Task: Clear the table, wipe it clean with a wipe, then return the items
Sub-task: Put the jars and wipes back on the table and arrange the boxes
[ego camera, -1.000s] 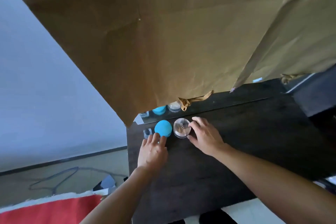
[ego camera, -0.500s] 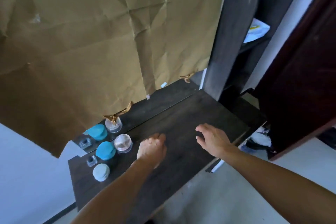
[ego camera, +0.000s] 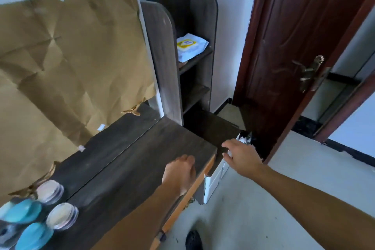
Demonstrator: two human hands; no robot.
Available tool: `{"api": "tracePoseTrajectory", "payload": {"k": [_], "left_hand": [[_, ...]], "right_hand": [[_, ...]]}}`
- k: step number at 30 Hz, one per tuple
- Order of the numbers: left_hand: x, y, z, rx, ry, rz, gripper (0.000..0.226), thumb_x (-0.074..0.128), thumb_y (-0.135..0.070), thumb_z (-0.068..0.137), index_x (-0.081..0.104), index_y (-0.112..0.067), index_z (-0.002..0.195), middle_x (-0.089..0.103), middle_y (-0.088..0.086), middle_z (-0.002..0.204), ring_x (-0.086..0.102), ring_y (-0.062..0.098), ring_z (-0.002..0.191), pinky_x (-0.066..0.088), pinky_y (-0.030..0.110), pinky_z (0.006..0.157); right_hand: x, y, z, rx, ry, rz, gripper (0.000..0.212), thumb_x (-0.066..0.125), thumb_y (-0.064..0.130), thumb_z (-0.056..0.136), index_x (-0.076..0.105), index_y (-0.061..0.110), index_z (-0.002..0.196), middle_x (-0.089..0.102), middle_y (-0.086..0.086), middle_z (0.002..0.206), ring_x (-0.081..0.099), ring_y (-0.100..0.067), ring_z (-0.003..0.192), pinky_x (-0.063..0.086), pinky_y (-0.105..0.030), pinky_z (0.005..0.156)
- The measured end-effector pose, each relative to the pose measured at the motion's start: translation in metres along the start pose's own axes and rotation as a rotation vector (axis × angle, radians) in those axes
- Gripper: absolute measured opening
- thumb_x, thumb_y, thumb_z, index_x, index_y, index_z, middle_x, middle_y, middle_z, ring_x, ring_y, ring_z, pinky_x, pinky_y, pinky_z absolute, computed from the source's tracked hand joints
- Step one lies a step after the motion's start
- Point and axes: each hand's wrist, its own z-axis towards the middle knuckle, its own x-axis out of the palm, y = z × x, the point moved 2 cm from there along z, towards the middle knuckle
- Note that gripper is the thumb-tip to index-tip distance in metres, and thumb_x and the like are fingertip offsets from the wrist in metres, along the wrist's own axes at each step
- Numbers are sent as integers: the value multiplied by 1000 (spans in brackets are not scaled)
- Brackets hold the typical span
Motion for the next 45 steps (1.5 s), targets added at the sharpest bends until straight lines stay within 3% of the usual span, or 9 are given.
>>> {"api": "tracePoseTrajectory", "payload": {"k": [5, 13, 17, 20, 23, 28, 34, 39, 45], "left_hand": [[14, -4, 81, 58, -50, -52, 15, 44, -25, 94, 57, -21, 96, 56, -6, 88, 55, 12, 81, 32, 19, 68], [-12, -7, 214, 116, -107, -47, 17, 43, -26, 94, 59, -20, 98, 57, -3, 89, 58, 14, 79, 44, 24, 65], [-51, -13, 270, 37, -317, -40, 13, 54, -21, 89, 62, -15, 96, 59, -1, 93, 57, 16, 81, 41, 23, 63], [-85, -12, 313, -42, -557, -27, 18, 62, -15, 81, 63, -9, 97, 59, 8, 97, 57, 26, 87, 51, 36, 69], [-113, -7, 348, -132, -669, 86, 27, 58, -19, 78, 61, -6, 102, 57, 15, 106, 54, 35, 93, 49, 43, 77], [-123, 4, 385, -487, -435, 277, 55, 51, -53, 87, 45, -15, 127, 34, 12, 143, 28, 34, 134, 41, 48, 97], [-101, 7, 390, -674, -306, 240, 70, 43, -58, 90, 16, -26, 146, 9, 7, 157, 2, 31, 144, 42, 51, 97], [-102, 6, 394, -713, -402, 235, 60, 41, -43, 97, 20, -20, 148, 16, 8, 157, 7, 29, 145, 33, 44, 107], [-100, 15, 396, -597, -494, 355, 44, 70, -8, 81, 58, 0, 122, 57, 24, 126, 52, 46, 117, 48, 49, 91]], "right_hand": [[-11, -46, 47, 80, -6, -24, 33, 52, 34, 93, 52, 25, 124, 59, 4, 120, 61, -15, 102, 51, -32, 86], [-56, -96, 150, 77, -70, -5, 34, 51, 34, 93, 53, 22, 124, 57, 3, 120, 60, -18, 102, 49, -32, 83], [-78, -107, 206, 4, -108, 18, 35, 48, 38, 94, 52, 21, 124, 56, 2, 122, 58, -19, 106, 50, -35, 84], [-103, -104, 259, -115, -196, 49, 36, 49, 38, 95, 53, 17, 124, 58, -1, 118, 58, -18, 104, 49, -32, 82], [-130, -89, 315, -276, -300, 56, 38, 53, 37, 93, 54, 12, 123, 58, -4, 114, 56, -21, 104, 46, -32, 79], [-155, -66, 400, -437, -358, 171, 47, 59, 33, 90, 51, 3, 126, 55, -13, 121, 51, -30, 113, 45, -39, 86], [-138, -55, 457, -338, -197, 91, 55, 44, 48, 93, 43, 4, 127, 52, -15, 123, 48, -32, 110, 45, -42, 81], [-128, -52, 469, -276, -166, 195, 49, 41, 43, 96, 44, 5, 127, 51, -16, 118, 48, -33, 108, 44, -40, 79], [-133, -48, 469, -384, -238, 400, 27, 51, 9, 92, 55, 6, 119, 56, -12, 110, 55, -28, 102, 46, -36, 79]]}}
